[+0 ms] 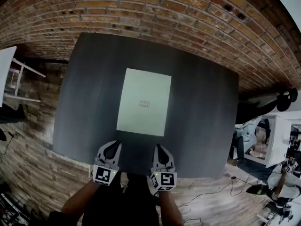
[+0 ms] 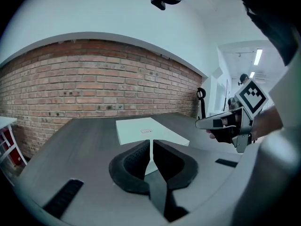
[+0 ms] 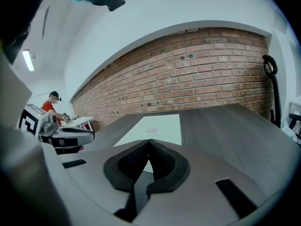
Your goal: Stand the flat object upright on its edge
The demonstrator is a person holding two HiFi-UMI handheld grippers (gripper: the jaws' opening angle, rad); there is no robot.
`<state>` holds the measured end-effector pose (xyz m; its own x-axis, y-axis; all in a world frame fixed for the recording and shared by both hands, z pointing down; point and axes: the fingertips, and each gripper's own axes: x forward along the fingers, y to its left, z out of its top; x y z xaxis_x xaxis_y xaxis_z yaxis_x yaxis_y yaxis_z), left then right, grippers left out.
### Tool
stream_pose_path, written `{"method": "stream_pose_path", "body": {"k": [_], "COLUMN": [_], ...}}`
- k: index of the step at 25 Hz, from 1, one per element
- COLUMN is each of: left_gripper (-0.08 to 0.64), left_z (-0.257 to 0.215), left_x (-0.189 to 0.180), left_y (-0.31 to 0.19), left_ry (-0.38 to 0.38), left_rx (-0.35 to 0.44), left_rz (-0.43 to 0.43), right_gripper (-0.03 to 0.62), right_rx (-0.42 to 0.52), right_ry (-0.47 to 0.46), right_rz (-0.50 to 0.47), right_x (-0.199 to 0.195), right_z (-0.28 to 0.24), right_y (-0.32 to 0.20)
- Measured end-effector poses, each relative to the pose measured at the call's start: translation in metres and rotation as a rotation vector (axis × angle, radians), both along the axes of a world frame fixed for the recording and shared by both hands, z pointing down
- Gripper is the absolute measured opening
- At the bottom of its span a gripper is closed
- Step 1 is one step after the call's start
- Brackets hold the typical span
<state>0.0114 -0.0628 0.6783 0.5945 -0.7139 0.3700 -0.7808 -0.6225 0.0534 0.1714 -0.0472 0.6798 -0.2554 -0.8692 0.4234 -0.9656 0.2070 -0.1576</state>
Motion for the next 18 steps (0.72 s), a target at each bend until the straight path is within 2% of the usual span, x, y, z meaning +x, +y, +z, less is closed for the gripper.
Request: {"method": "stream_pose_path", "body": {"k": [6,18], "left_gripper": [0.048,0.049], "left_z": [0.018,0.076], "left_x": [0.003,-0.004], "left_y": [-0.005,-0.005], "left_ry": [0.012,-0.04], "left_rx": [-0.023,-0.13], "left_rz": [-0.009,-0.001], "right_gripper": [0.023,0.025], "right_rx": [-0.022,-0.106], "right_ry": [0.005,0.007], "right_rz": [-0.001,0.022], "right_x": [0.006,0.021], "right_z": [0.021,0.068], "right_y": [-0.001,-0.001]}}
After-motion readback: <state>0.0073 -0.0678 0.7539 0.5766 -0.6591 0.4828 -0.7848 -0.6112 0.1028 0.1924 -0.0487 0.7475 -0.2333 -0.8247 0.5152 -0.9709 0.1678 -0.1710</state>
